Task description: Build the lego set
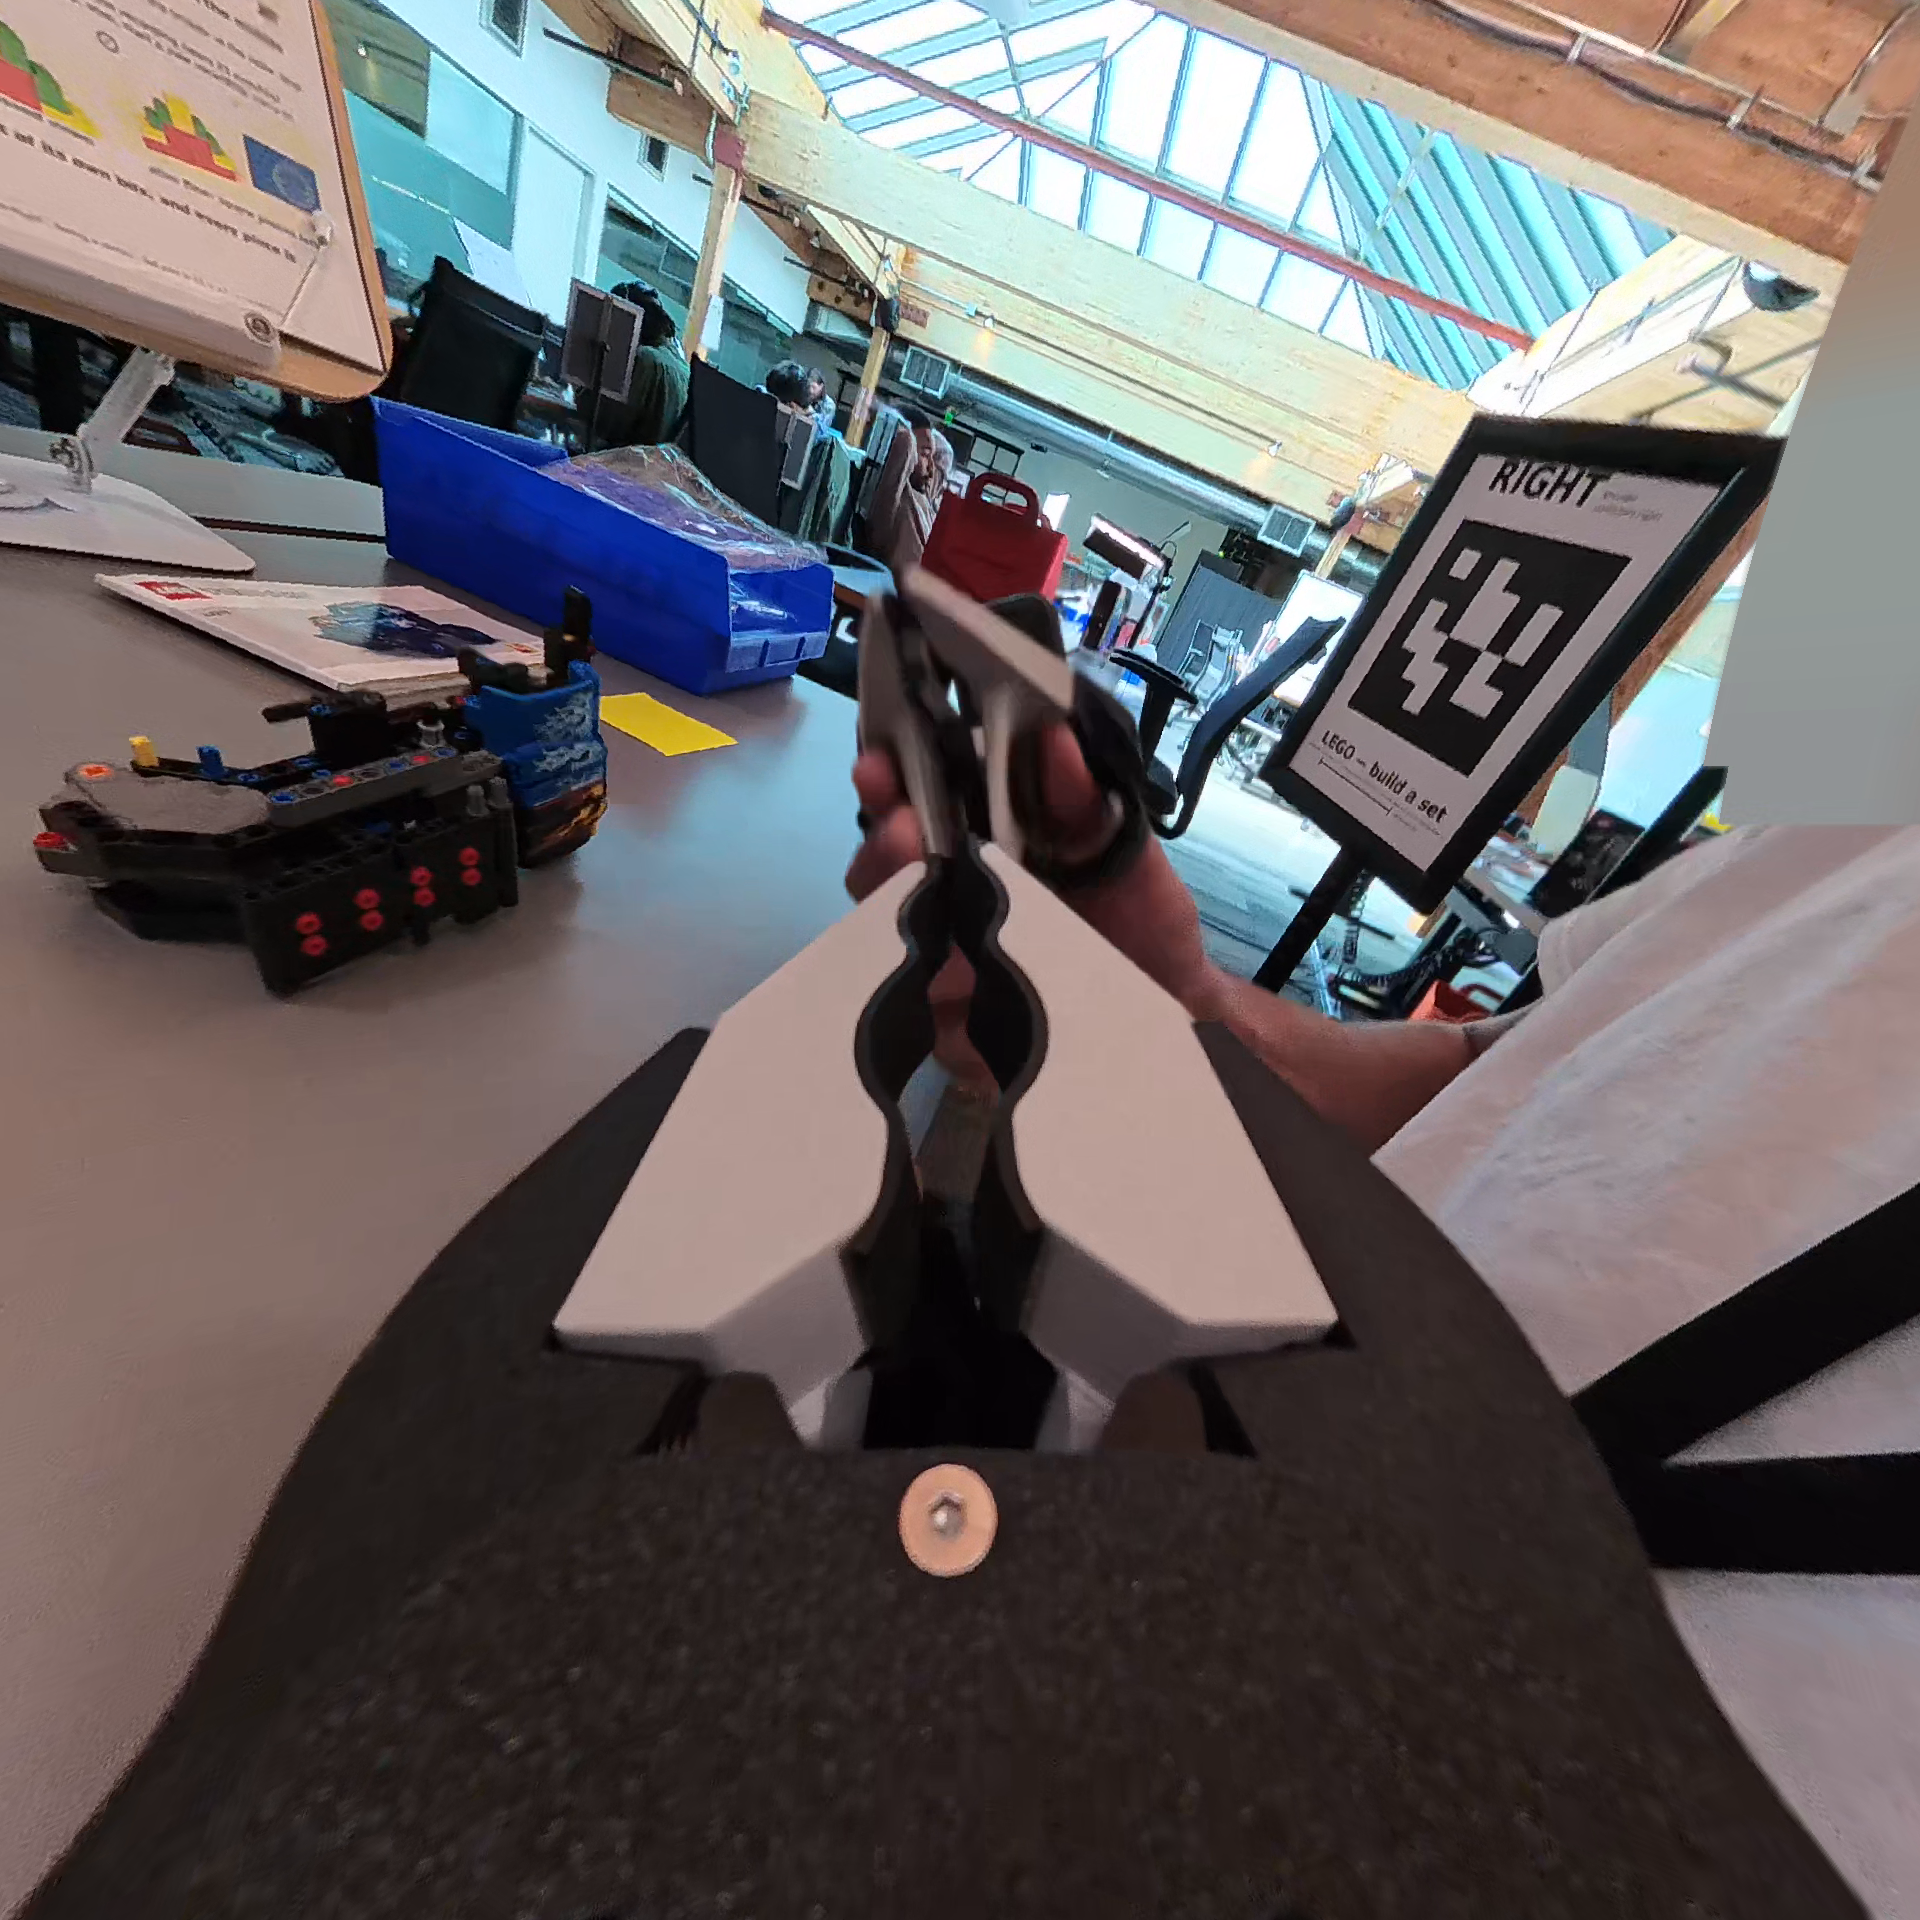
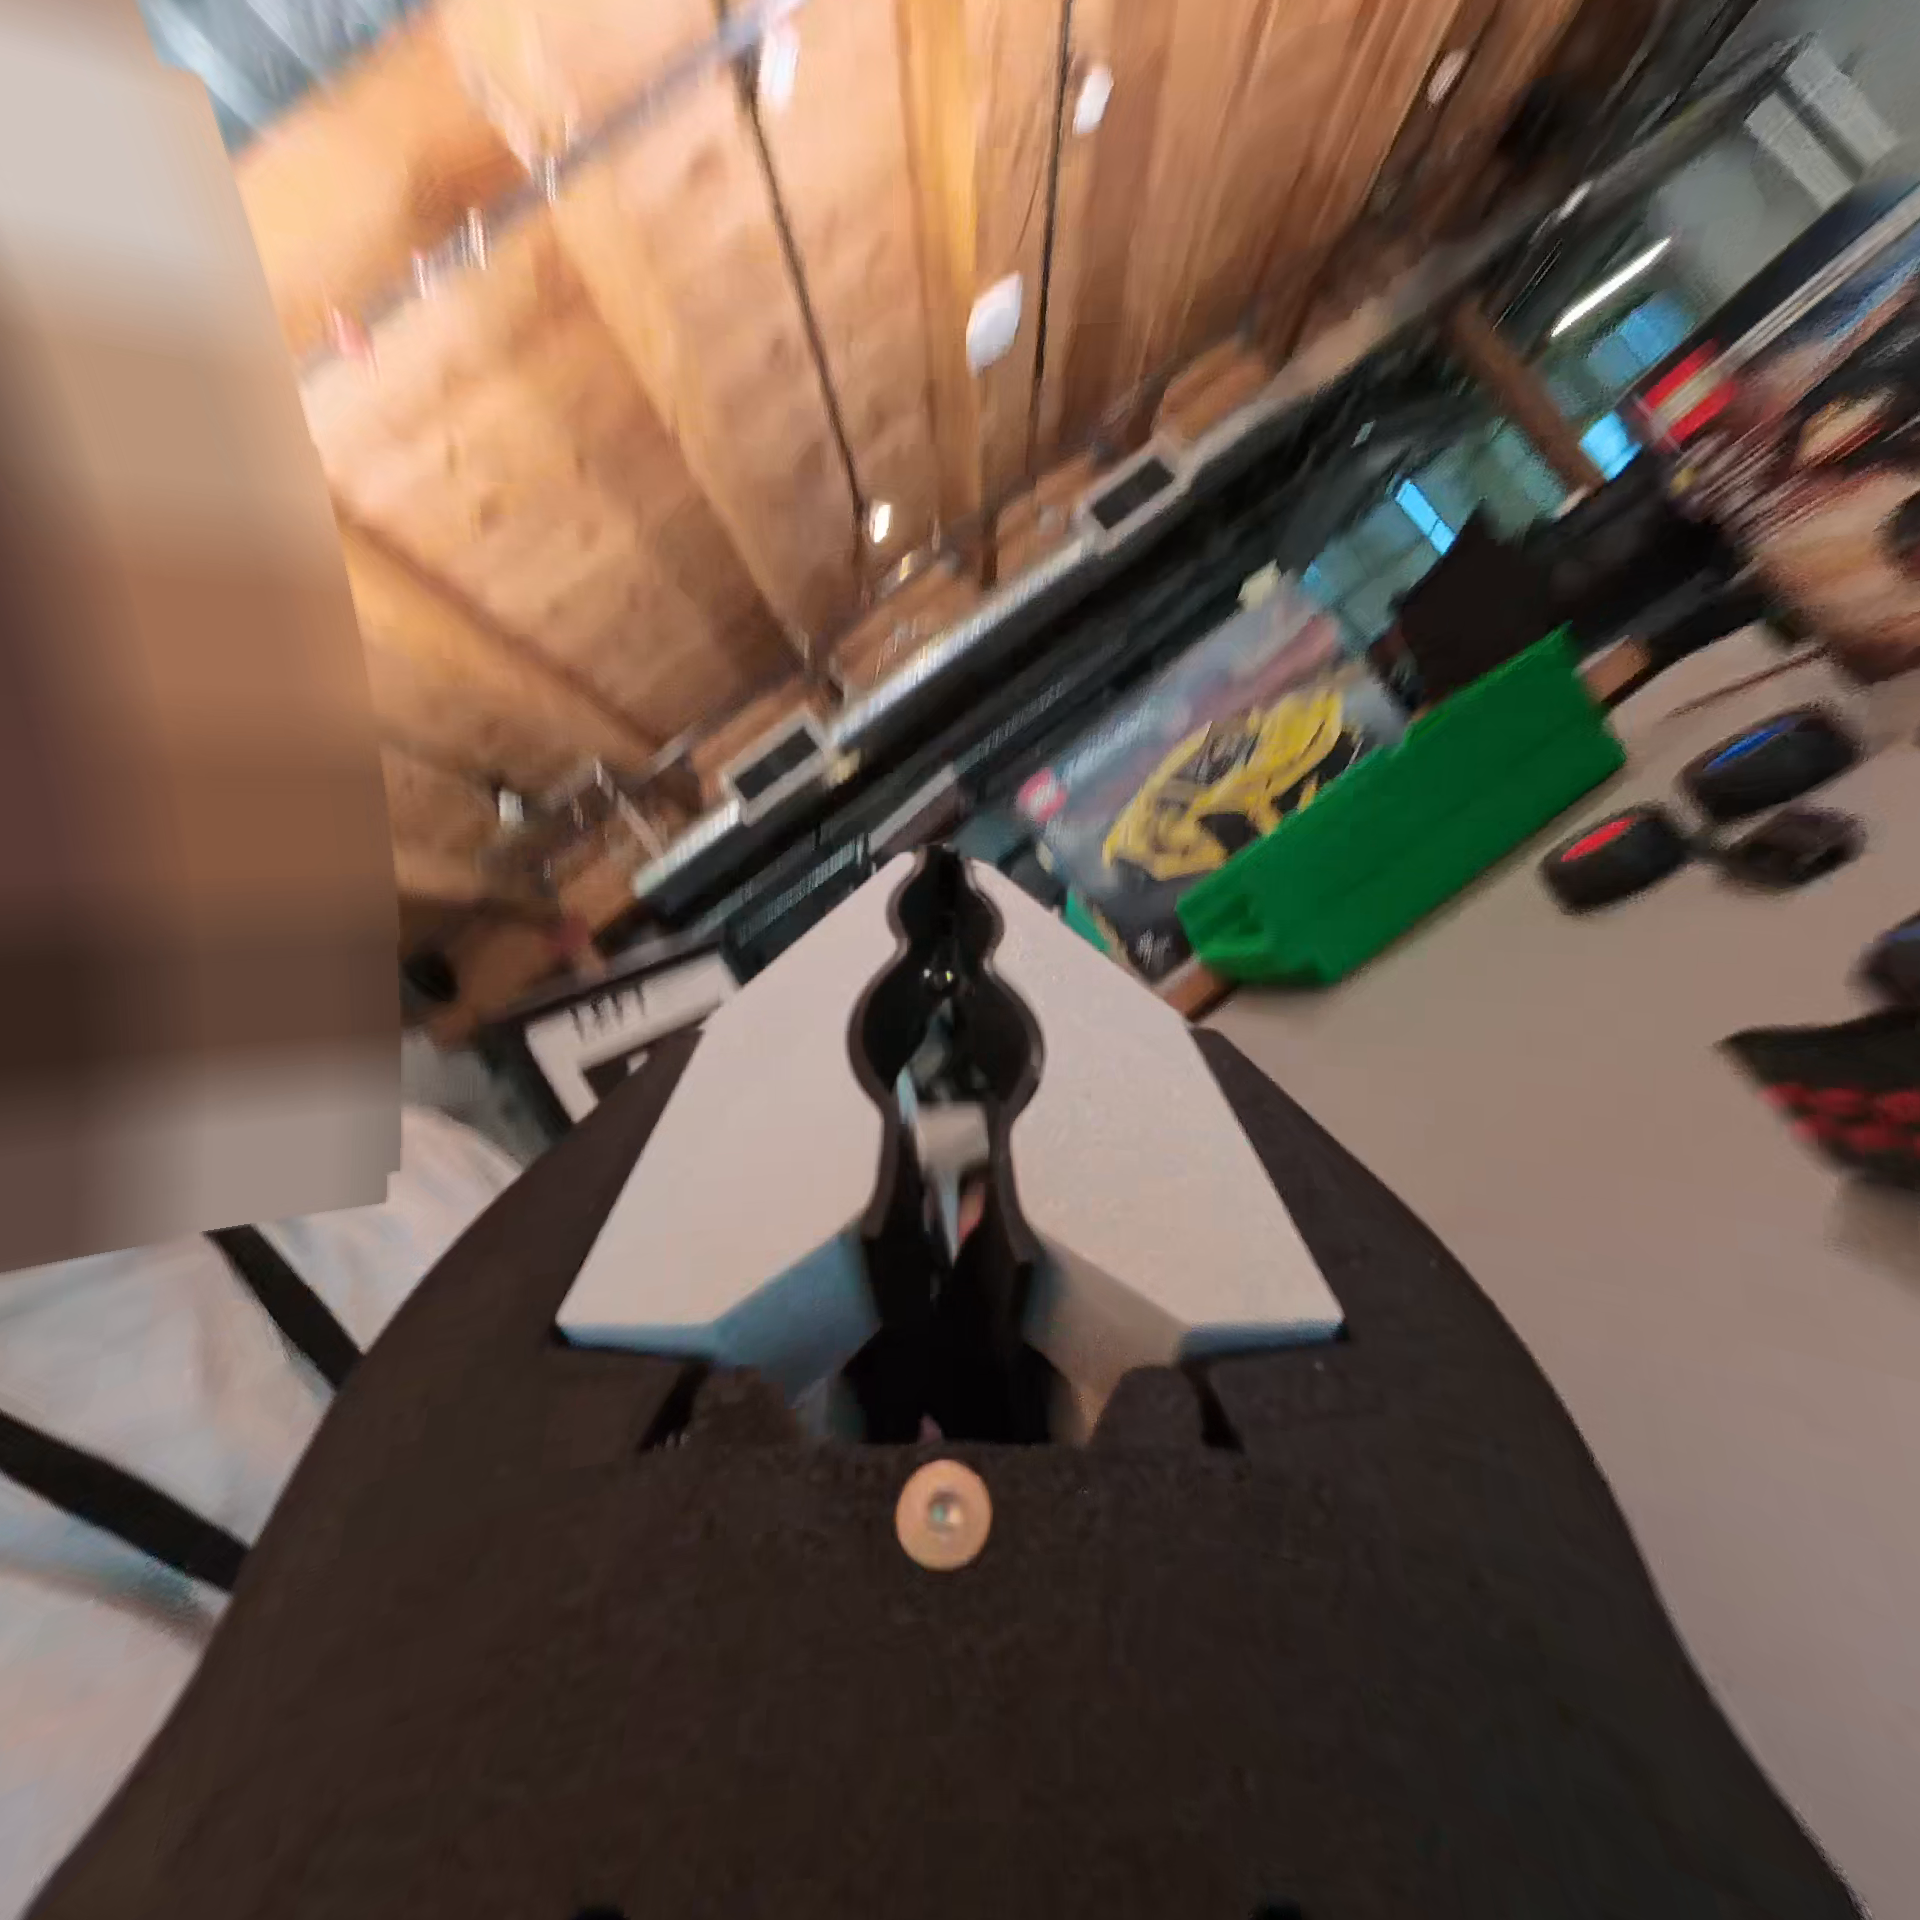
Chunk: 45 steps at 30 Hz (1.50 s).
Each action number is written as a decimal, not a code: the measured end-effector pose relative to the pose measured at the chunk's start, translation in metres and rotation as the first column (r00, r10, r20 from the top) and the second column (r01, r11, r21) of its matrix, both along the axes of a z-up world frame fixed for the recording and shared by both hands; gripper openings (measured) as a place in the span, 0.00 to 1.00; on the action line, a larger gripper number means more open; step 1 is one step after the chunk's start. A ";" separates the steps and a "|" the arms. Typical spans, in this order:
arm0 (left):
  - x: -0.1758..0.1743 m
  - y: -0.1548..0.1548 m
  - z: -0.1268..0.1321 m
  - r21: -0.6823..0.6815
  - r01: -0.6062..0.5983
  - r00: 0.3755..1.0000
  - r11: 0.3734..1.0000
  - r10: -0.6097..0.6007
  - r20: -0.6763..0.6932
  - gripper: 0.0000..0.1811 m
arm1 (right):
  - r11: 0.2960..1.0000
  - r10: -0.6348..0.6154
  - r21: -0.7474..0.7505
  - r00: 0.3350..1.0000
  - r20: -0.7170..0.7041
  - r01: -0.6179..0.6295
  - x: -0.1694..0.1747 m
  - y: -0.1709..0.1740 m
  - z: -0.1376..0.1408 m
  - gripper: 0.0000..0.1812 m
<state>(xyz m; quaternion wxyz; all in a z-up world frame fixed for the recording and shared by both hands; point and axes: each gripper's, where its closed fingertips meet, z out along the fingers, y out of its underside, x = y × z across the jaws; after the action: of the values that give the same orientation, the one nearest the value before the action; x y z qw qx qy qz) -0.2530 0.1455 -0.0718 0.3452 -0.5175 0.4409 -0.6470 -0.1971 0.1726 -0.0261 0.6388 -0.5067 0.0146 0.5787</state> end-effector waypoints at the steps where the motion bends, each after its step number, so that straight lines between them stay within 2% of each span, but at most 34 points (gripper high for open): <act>1: -0.001 0.000 -0.003 -0.009 -0.004 1.000 1.000 0.004 0.005 0.00 | 0.998 -0.062 0.015 0.998 0.020 0.062 0.023 0.000 0.005 0.00; 3: -0.002 0.002 0.001 -0.031 -0.010 1.000 0.999 0.011 0.029 0.00 | 0.991 -0.132 0.041 0.957 0.258 0.125 0.022 -0.002 0.002 0.00; 5: 0.004 0.008 0.000 -0.005 -0.033 0.999 0.999 0.033 0.000 0.00 | 0.991 -0.136 0.067 0.925 0.355 0.120 0.007 -0.006 0.004 0.00; 7: 0.011 0.013 -0.003 -0.001 -0.040 0.998 0.999 0.040 -0.050 0.03 | 0.991 -0.130 0.061 0.850 0.511 0.116 -0.012 -0.002 -0.012 0.00; 8: 0.014 0.010 -0.003 -0.011 -0.003 0.998 1.000 0.002 -0.066 0.09 | 0.994 -0.108 0.050 0.829 0.549 0.097 -0.023 -0.001 -0.019 0.01; 9: 0.017 0.006 -0.003 -0.026 0.039 0.996 0.999 -0.041 -0.083 0.19 | 0.997 -0.069 0.026 0.814 0.577 0.067 -0.034 -0.001 -0.027 0.01; 10: 0.020 0.003 -0.004 -0.032 0.072 0.992 0.997 -0.075 -0.102 0.25 | 0.999 -0.028 -0.004 0.792 0.610 0.039 -0.045 -0.001 -0.037 0.01; 11: 0.021 0.000 -0.006 -0.023 0.101 0.987 0.995 -0.103 -0.126 0.25 | 1.000 -0.010 -0.013 0.786 0.618 0.023 -0.051 -0.001 -0.042 0.01; 13: 0.023 -0.005 -0.014 0.012 0.130 0.979 0.991 -0.126 -0.162 0.21 | 0.998 0.051 -0.052 0.807 0.588 -0.025 -0.061 -0.003 -0.048 0.01; 15: 0.023 -0.003 -0.022 0.039 0.107 0.978 0.993 -0.099 -0.183 0.14 | 0.997 0.067 -0.065 0.816 0.574 -0.036 -0.061 -0.003 -0.051 0.01; 16: 0.022 0.001 -0.025 0.048 0.091 0.978 0.995 -0.080 -0.192 0.04 | 0.997 0.074 -0.072 0.816 0.573 -0.039 -0.060 -0.003 -0.052 0.01; 20: 0.017 0.001 -0.025 0.015 0.101 0.982 0.995 -0.098 -0.161 0.04 | 0.995 0.099 -0.079 0.831 0.548 -0.066 -0.065 -0.004 -0.053 0.01; 23: 0.014 0.000 -0.022 -0.024 0.108 0.984 0.994 -0.110 -0.139 0.04 | 0.990 0.134 -0.094 0.867 0.481 -0.101 -0.067 -0.004 -0.050 0.01; 26: 0.012 0.001 -0.021 -0.005 0.091 0.988 0.996 -0.091 -0.128 0.04 | 0.984 0.172 -0.111 0.897 0.406 -0.138 -0.067 -0.004 -0.048 0.00; 29: 0.011 0.003 -0.018 0.019 0.052 0.994 0.998 -0.050 -0.099 0.04 | 0.988 0.151 -0.093 0.903 0.403 -0.124 -0.066 -0.004 -0.047 0.01; 32: 0.009 0.003 -0.012 -0.033 0.048 0.998 0.998 -0.050 -0.041 0.04 | 0.989 0.147 -0.088 0.914 0.378 -0.123 -0.065 -0.004 -0.043 0.01; 36: 0.007 0.003 -0.008 -0.054 0.040 0.999 0.998 -0.040 0.001 0.04 | 0.980 0.189 -0.108 0.946 0.263 -0.165 -0.065 -0.005 -0.041 0.01; 45: 0.000 0.002 -0.004 -0.048 0.038 0.999 0.998 -0.037 0.039 0.04 | 0.981 0.194 -0.088 0.920 0.340 -0.174 -0.067 -0.010 -0.041 0.00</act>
<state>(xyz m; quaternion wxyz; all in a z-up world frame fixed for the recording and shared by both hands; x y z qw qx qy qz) -0.2525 0.1471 -0.0761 0.3287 -0.5049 0.4280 -0.6737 -0.2637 0.1627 -0.0666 0.5596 -0.6177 -0.1295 0.5373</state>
